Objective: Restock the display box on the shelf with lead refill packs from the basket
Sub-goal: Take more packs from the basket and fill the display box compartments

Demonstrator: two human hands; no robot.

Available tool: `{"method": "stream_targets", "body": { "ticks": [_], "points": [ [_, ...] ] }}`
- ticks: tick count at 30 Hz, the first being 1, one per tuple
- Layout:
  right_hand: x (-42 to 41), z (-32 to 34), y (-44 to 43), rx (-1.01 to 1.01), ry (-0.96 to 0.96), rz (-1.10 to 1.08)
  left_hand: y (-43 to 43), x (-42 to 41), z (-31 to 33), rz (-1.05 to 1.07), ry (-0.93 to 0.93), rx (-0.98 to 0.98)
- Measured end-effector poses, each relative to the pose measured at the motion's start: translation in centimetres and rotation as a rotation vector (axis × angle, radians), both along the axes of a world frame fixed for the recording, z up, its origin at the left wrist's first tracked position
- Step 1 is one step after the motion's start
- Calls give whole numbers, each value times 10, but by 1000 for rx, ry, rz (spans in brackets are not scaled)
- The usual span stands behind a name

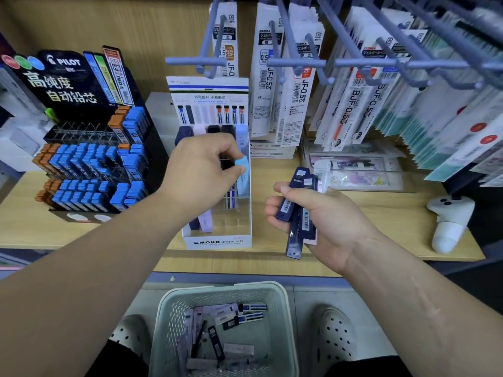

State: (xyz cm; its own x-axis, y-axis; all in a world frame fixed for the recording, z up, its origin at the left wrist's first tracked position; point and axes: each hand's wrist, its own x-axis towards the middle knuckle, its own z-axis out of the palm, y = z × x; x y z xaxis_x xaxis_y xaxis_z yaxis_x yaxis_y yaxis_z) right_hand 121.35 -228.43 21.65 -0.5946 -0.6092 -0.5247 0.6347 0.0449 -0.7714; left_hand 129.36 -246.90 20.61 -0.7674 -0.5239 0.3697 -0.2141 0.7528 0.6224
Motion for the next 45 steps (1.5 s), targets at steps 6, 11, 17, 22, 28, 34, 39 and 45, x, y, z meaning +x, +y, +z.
{"method": "stream_targets", "body": {
  "ticks": [6,11,17,22,28,34,39,45],
  "points": [
    [4,5,-1,-4,-11,134,4,-6,3,44,-51,-15],
    [6,6,-2,-4,9,223,3,-5,4,22,-130,-119],
    [8,8,-5,20,64,292,14,3,21,-55,-79,177],
    [13,4,-12,59,147,346,32,13,24,-145,-119,636],
    [24,2,-19,45,169,405,15,30,25,-96,-77,840],
    [26,2,-31,-23,68,300,-3,50,28,-62,169,873],
    [35,-2,-42,-51,110,238,-7,65,28,-66,199,894],
    [48,-6,-57,42,287,232,-9,79,23,116,194,1027]
  ]
}}
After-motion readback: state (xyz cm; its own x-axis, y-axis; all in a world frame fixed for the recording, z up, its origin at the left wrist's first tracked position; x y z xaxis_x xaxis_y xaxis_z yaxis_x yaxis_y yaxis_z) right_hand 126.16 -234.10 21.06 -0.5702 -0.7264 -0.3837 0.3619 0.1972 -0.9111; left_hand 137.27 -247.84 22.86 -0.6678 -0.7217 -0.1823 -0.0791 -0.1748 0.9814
